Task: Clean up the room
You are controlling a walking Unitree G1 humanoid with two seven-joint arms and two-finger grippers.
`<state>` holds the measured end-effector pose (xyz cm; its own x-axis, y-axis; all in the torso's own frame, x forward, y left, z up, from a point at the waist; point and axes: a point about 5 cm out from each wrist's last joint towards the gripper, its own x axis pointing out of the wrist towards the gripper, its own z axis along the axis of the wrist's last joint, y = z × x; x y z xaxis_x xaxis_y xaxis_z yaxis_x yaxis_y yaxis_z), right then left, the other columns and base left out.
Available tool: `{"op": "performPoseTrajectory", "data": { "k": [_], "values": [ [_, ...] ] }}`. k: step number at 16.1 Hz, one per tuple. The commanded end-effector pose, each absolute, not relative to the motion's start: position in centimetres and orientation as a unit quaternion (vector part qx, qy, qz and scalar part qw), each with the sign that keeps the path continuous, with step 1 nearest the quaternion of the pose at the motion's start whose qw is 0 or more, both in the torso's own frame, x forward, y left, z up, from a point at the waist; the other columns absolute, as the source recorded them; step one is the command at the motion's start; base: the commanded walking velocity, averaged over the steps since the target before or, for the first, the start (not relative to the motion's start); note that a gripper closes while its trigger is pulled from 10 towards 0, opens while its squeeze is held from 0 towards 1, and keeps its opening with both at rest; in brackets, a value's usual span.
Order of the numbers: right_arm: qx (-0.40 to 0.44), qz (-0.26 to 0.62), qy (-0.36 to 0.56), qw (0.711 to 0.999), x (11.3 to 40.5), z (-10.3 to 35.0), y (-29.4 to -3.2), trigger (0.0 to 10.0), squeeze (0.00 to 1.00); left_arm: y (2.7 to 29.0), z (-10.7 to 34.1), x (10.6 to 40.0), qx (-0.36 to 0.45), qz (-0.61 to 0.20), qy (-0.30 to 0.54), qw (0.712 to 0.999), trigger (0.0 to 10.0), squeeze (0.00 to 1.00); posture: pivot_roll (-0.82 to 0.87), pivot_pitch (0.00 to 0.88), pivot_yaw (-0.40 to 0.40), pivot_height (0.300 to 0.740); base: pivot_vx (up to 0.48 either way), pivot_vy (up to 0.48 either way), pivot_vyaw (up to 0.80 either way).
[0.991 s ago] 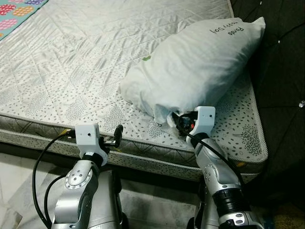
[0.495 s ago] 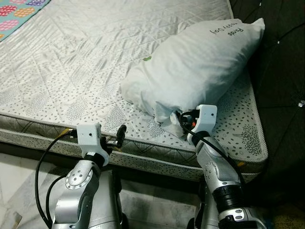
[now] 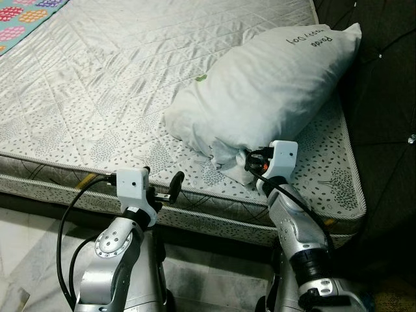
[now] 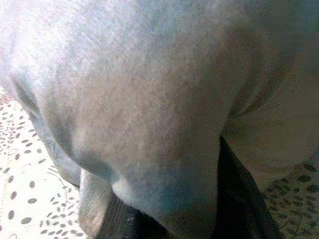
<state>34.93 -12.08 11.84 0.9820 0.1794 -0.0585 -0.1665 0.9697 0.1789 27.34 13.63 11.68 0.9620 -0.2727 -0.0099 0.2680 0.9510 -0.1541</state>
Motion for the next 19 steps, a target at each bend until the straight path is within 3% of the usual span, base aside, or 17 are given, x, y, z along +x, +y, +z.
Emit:
{"op": "performPoseTrajectory", "data": {
  "k": [1,2,12,16,19],
  "values": [
    [0.071,0.06,0.025,0.995,35.7,12.6,-13.2,0.0,0.0,13.9,11.7,27.4,-0.069,-0.125,0.012,0.99,10.0,0.0,0.06,0.132,0.011,0.493,0.0,0.0,0.0],
    [0.066,0.052,0.024,0.996,35.8,12.7,-13.6,0.0,0.0,13.9,11.7,27.4,-0.07,-0.126,0.012,0.99,10.0,0.0,0.06,0.131,0.011,0.493,0.0,0.0,0.0],
    [-0.011,-0.135,-0.027,0.99,37.5,18.1,-26.5,0.0,0.0,14.4,11.8,27.8,-0.064,-0.121,0.005,0.991,10.0,0.0,0.04,0.127,0.028,0.493,0.0,0.0,0.0],
    [-0.052,-0.214,-0.05,0.974,35.8,19.9,-31.9,0.0,0.0,14.4,11.8,27.8,-0.062,-0.123,0.006,0.99,10.0,0.0,0.03,0.131,0.034,0.493,0.0,0.0,0.0],
    [-0.097,-0.25,-0.048,0.962,32.7,18.4,-34.5,0.0,0.0,14.5,11.6,27.7,-0.061,-0.127,0.01,0.99,10.0,0.0,0.02,0.134,0.041,0.493,0.0,0.0,0.0]
  ]
}}
